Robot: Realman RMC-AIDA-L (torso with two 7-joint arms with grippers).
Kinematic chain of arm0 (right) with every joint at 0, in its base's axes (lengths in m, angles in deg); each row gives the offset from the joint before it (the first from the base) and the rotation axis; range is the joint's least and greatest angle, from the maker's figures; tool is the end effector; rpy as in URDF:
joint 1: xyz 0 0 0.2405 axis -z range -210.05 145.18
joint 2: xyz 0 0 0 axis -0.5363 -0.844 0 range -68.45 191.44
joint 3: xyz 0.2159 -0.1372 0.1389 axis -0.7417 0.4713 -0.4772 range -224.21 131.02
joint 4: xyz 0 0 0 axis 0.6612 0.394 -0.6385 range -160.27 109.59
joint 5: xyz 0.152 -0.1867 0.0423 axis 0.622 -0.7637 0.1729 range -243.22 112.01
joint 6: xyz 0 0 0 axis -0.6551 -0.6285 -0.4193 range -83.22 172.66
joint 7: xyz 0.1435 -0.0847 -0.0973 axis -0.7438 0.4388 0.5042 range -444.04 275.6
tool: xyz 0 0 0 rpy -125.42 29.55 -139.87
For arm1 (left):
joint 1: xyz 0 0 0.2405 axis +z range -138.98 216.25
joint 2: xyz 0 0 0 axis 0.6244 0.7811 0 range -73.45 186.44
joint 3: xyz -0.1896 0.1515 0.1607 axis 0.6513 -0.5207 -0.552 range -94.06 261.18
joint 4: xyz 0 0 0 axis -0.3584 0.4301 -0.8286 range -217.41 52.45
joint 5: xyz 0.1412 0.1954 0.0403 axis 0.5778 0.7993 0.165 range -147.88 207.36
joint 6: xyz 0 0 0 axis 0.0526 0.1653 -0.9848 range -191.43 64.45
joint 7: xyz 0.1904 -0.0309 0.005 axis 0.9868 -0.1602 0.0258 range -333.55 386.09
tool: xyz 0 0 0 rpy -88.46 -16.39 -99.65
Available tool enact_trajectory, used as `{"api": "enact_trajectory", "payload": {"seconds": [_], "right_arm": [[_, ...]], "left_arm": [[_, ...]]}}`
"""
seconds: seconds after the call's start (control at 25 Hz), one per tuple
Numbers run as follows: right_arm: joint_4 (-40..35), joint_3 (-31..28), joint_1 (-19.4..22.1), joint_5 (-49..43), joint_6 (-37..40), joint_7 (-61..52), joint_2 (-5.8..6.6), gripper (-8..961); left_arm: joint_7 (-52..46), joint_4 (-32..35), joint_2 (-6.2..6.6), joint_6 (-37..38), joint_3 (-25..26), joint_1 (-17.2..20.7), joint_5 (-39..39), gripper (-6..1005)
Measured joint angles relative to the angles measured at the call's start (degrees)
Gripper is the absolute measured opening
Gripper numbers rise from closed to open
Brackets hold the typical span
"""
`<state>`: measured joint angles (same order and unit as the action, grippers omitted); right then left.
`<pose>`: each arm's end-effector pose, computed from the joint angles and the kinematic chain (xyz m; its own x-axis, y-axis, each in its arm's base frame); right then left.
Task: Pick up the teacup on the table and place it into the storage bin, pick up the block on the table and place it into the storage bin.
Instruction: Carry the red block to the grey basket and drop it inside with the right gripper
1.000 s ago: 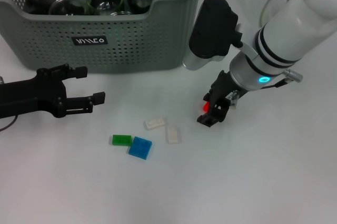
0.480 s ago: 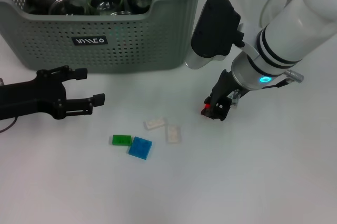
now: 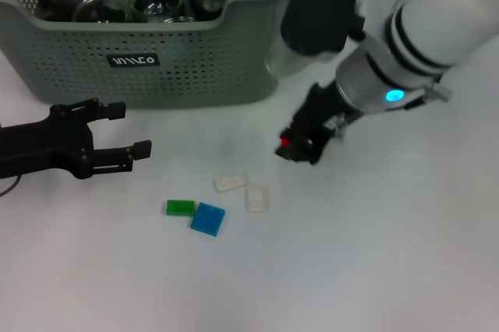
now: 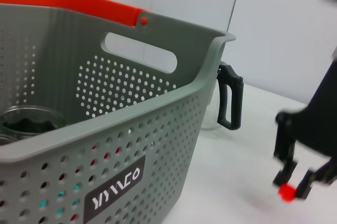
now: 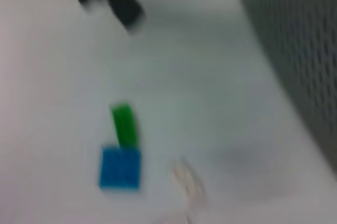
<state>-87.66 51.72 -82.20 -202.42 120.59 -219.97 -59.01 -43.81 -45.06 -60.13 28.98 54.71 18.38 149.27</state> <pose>0.1208 0.4125 -0.1708 0.9213 -0.1968 0.3353 -0.1473 -0.9749 -0.1672 -0.3786 0.3313 -0.0190 0.7851 0.3618 0.5028 0.5410 -0.7958 -0.2721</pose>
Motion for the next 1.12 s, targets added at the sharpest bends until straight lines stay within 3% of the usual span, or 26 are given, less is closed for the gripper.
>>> {"api": "enact_trajectory", "payload": {"seconds": [0.08, 0.2, 0.32, 0.44, 0.52, 0.56, 0.6, 0.8, 1.0, 1.12], "right_arm": [[-7.6, -3.6, -0.1, 3.8, 5.2, -0.2, -0.11, 206], [-13.4, -8.2, -2.0, 9.8, 9.7, -0.7, 0.04, 210], [-15.9, -11.4, -3.8, 11.7, 10.5, -0.9, 0.01, 213], [-16.7, -15.0, -6.9, 12.1, 6.2, 0.2, -0.04, 217], [-13.7, -15.7, -9.0, 12.0, 0.7, 2.3, 0.0, 220], [-8.4, -16.3, -11.4, 12.1, -5.3, 5.1, 0.02, 221], [-8.4, -16.3, -11.4, 12.1, -5.3, 5.1, 0.02, 222], [6.4, -16.4, -17.0, 12.1, -15.2, 11.4, 0.03, 229], [11.2, -15.6, -17.9, 9.8, -19.8, 12.7, 0.03, 235], [10.1, -15.7, -16.3, 9.1, -19.9, 12.8, 0.07, 337]], "left_arm": [[0.9, 0.1, -0.01, 0.0, 0.1, 0.2, 0.0, 880], [1.3, 0.1, -0.06, 0.0, 0.1, 0.4, 0.0, 880], [1.4, 0.1, -0.12, -0.3, 0.1, 0.4, -0.1, 881], [2.0, 0.1, -0.22, -0.5, 0.2, 0.5, -0.4, 881], [2.8, 0.0, -0.32, -0.5, 0.6, 0.6, -0.6, 881], [3.3, 0.0, -0.35, -0.2, 0.9, 0.6, -0.6, 881], [3.3, 0.0, -0.35, -0.1, 1.0, 0.5, -0.6, 881], [3.3, -0.3, -0.31, -0.1, 1.1, 0.2, -0.6, 882], [3.0, -0.4, -0.26, -0.4, 1.1, 0.2, -0.3, 882], [3.0, -0.2, -0.14, -0.3, 1.0, 0.3, -0.1, 882]]}}
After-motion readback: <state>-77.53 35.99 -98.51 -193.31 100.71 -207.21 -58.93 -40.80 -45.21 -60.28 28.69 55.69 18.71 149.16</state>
